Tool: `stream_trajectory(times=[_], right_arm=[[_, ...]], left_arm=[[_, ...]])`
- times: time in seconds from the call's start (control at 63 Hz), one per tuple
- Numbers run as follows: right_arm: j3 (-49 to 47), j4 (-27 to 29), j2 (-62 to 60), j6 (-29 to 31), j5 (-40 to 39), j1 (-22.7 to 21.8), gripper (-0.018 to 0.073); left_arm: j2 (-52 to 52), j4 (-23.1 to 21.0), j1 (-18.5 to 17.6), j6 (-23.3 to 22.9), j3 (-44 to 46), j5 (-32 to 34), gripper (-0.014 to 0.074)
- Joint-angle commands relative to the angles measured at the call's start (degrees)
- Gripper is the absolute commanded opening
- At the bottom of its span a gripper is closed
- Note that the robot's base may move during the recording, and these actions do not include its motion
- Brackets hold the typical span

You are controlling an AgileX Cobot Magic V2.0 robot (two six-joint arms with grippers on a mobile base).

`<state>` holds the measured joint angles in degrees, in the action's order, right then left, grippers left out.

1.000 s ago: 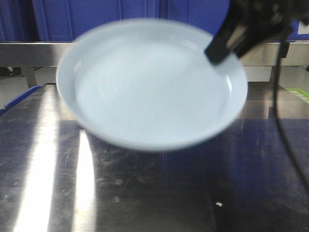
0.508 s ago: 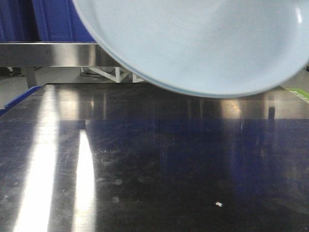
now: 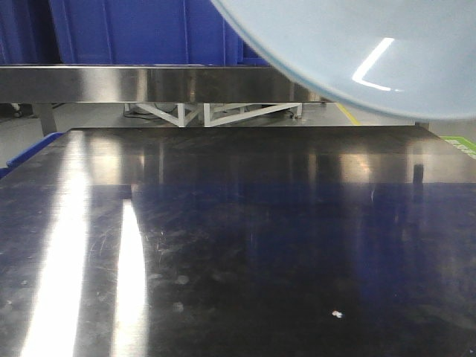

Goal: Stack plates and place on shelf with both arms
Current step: 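Lift the plate stack off the table with the right gripper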

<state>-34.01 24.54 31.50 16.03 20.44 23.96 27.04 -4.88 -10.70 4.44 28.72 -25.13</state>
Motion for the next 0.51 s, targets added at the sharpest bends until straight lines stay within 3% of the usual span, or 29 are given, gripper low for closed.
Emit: stream_trajectory(times=[0.0, 0.492], right_arm=[[-1.6, 1.3, -0.2, 0.1, -6.0, 0.0, 0.0057], [-1.5, 1.3, -0.2, 0.1, -4.7, 0.0, 0.0057]], left_arm=[[0.2, -0.5, -0.3, -0.5, 1.6, 4.7, 0.0084], [0.2, -0.5, -0.3, -0.5, 1.6, 4.7, 0.0084]])
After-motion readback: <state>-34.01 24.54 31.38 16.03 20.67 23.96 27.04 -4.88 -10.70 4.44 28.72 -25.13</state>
